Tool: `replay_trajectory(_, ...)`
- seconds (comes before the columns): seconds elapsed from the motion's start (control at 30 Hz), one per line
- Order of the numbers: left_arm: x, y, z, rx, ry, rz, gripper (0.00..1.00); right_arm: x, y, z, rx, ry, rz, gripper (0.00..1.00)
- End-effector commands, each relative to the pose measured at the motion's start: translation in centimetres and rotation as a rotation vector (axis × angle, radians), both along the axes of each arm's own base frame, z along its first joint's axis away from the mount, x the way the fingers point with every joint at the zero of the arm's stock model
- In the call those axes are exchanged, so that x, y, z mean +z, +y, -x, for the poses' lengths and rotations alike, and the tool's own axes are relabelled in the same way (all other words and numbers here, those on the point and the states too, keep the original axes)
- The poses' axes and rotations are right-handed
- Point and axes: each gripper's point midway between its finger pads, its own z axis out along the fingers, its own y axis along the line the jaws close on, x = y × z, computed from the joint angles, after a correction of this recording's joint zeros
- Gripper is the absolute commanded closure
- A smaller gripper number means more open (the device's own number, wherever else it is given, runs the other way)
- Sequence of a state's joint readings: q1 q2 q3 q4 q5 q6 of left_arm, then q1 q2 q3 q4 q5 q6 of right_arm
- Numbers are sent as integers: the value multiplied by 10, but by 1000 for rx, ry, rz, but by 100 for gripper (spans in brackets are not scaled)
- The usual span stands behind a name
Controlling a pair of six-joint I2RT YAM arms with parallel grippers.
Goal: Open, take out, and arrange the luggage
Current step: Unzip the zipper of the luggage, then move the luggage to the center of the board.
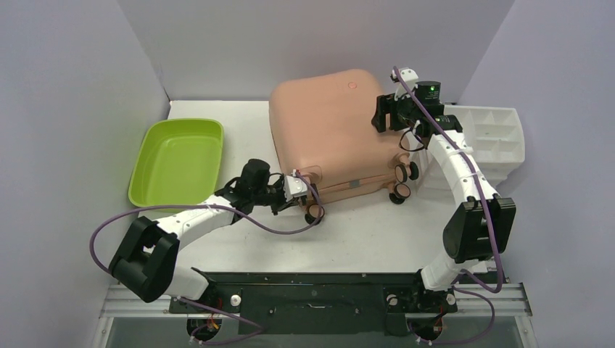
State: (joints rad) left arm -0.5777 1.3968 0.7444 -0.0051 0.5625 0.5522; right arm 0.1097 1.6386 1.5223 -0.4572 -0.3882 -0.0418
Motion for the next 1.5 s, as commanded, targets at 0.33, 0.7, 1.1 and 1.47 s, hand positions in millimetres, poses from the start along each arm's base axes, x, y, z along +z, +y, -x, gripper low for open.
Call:
replay_trajectory(0.33,42,-16,-19,79,48,192,100,-44,-8,40,35,252,51,27)
replay_trajectory(0.7,48,-7,-29,123,36,231,100,-52,-45,99,53,339,189,24)
replay_trajectory(1.1,46,-6,-28,124,47,232,100,-71,-68,142,31,387,292,27)
replay_trajectory(1.47,44,-1,-31,154,44,222,100,-84,-38,139,121,375,227,59)
